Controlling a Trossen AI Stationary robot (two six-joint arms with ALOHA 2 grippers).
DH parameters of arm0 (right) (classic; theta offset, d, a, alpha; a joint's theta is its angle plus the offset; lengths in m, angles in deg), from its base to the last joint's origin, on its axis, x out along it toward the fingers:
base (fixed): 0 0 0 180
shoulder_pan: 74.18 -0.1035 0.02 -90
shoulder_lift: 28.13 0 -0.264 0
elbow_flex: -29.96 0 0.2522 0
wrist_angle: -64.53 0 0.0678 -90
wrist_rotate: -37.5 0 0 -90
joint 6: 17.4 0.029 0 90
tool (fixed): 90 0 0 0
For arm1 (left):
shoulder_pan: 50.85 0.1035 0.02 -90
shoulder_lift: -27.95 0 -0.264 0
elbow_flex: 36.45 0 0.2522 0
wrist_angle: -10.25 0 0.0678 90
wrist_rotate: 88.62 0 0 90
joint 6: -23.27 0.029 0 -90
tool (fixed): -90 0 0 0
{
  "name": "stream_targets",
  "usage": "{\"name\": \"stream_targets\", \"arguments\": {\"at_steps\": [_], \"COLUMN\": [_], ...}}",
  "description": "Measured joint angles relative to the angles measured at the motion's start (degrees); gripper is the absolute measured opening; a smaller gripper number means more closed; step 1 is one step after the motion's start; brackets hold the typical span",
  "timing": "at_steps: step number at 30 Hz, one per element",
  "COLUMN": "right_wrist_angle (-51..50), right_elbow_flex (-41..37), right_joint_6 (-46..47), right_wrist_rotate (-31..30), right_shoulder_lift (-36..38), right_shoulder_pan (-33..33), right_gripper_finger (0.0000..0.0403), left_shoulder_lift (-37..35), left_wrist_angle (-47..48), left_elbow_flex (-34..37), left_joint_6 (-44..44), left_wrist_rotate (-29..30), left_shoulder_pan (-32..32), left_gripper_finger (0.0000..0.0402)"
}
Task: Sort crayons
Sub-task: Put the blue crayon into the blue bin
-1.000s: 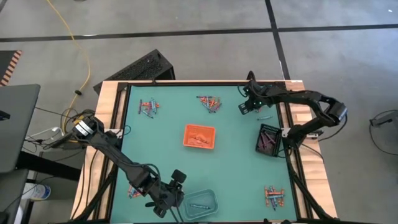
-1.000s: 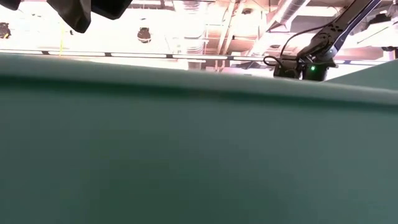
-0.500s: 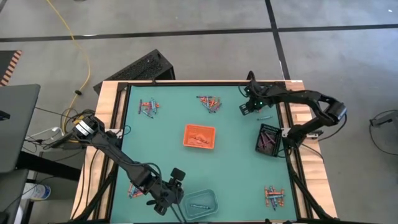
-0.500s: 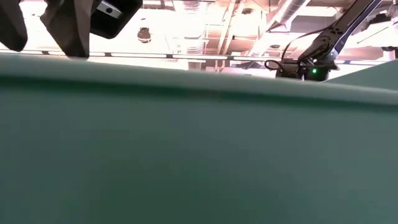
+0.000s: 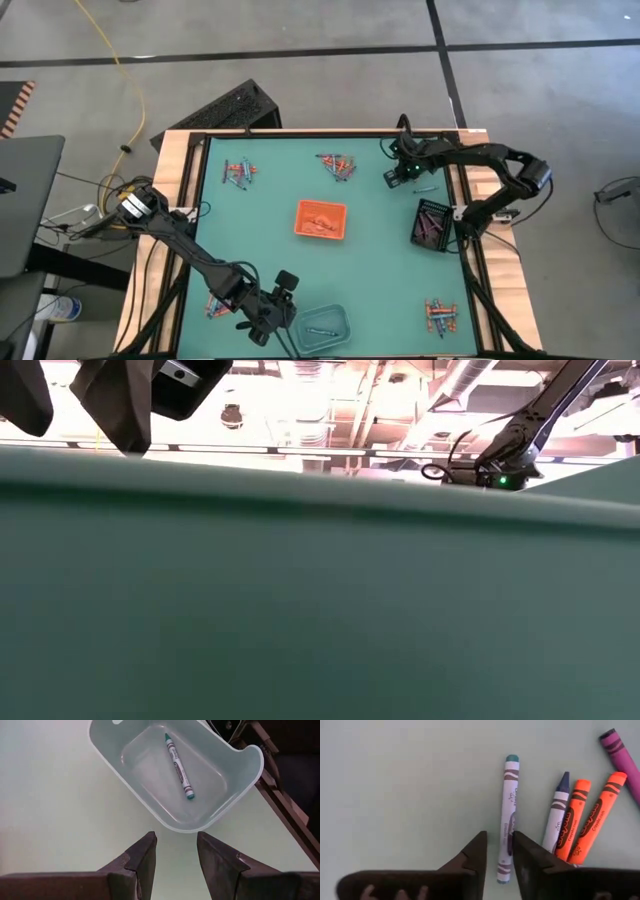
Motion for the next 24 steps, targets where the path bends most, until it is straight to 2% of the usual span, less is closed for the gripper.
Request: {"name": "stream_targets", "arguments": {"at_steps": [9, 17, 19, 24], "right_wrist_angle": [-1.0, -3.5, -4.3, -3.7], "right_elbow_flex": [0.0, 1.5, 1.9, 3.2], "right_joint_6": [-1.1, -2.4, -2.8, -3.0], "right_wrist_rotate": [1.2, 3.2, 5.4, 5.8], "right_shoulder_lift": [0.3, 0.4, 1.1, 4.7], "right_shoulder_pan": [-1.3, -2.9, -4.6, -10.7], "right_gripper_finger": [0.0007, 0.0002, 0.0002, 0.0001], "left_shoulder_lift": [0.0, 0.0, 0.0, 0.0], "left_wrist_angle": [0.1, 2.8, 4.1, 7.5], "left_elbow_flex": [0.0, 0.0, 0.0, 0.0], "left_joint_6": [0.0, -1.3, -2.1, -5.0], "left_wrist_rotate": [0.0, 0.0, 0.0, 0.0], "left_shoulder_pan": [0.0, 0.0, 0.0, -0.2], "left_gripper_finger": [0.0132, 0.0132, 0.0132, 0.0132]}}
